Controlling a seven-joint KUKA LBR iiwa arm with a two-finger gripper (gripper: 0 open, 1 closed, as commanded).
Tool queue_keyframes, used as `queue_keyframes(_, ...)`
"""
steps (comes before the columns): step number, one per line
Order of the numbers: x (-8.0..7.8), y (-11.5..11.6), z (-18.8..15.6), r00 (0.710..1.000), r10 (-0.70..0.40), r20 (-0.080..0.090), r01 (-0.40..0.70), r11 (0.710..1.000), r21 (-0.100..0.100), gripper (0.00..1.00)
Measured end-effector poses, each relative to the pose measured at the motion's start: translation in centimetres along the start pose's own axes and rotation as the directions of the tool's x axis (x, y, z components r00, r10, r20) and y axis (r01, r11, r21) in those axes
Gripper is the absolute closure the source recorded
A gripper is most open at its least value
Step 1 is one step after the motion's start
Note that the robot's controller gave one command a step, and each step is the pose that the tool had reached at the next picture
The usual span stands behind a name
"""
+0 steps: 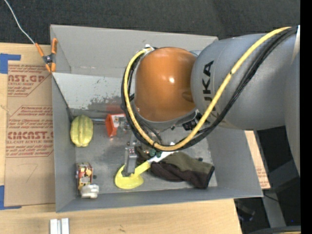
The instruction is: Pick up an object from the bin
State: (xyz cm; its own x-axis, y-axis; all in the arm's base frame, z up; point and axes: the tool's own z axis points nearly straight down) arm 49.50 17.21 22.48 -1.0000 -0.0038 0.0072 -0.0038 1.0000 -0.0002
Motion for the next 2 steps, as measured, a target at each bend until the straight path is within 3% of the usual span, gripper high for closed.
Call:
queue_keyframes(1,-0.2,-0.1,-0.5,1.000,0.003,0.008,-0.003,1.000,-0.002,0.00)
queue_keyframes(2,0.5,-2.5,6.2,0.995,-0.104,0.006,0.104,0.995,-0.001,0.00)
